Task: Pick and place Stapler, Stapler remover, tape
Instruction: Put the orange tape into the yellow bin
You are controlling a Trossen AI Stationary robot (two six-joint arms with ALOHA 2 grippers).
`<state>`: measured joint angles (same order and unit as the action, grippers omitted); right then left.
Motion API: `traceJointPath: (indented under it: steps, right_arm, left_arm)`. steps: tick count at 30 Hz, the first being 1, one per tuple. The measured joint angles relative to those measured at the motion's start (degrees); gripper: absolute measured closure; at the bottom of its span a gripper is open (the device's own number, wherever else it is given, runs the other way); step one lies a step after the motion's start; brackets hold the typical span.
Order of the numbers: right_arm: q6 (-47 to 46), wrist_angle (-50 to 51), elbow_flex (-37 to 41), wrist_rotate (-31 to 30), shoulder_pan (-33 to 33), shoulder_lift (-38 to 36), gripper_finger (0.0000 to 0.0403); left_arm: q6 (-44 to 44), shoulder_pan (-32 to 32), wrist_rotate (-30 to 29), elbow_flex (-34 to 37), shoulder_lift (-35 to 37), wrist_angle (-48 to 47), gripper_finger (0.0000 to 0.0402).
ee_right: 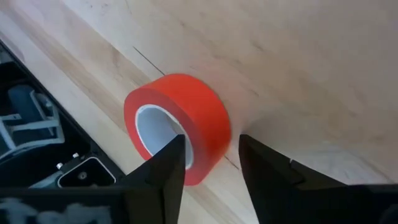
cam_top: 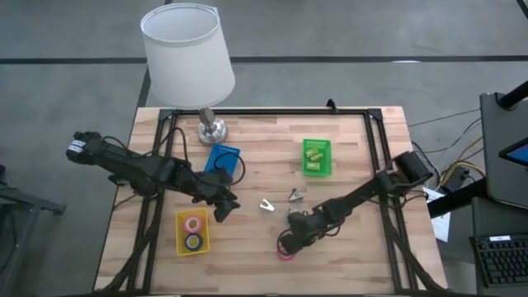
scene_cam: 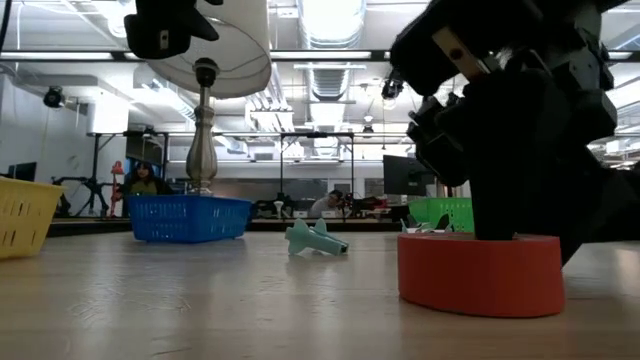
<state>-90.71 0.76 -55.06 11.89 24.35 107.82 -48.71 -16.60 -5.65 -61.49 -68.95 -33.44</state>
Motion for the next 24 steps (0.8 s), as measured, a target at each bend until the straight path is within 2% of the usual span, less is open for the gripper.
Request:
traceJointPath:
  steps: [8, 13, 18, 24]
  right_arm:
    - [5.08, 3.97, -7.70, -0.44, -0.62, 4.24, 0.0339]
    - [9.48, 7.06, -12.34, -4.14, -2.21, 4.37, 0.0374]
    - [14.05, 11.65, -18.11, -11.42, -4.14, 2.96, 0.0371]
    - [21.69, 24.53, -28.39, -24.18, -5.80, 1.13, 0.0367]
  left_arm:
    - [0.81, -0.02, -0.87, 0.00, 0.00, -0.01, 0.0239]
    - [-0.65, -0.09, -0.11, 0.00, 0.00, -0.08, 0.0239]
    - [-7.12, -0.09, 0.24, 0.00, 0.00, -0.03, 0.0239]
    - [-10.98, -0.35, 0.18, 0.02, 0.00, 0.06, 0.0239]
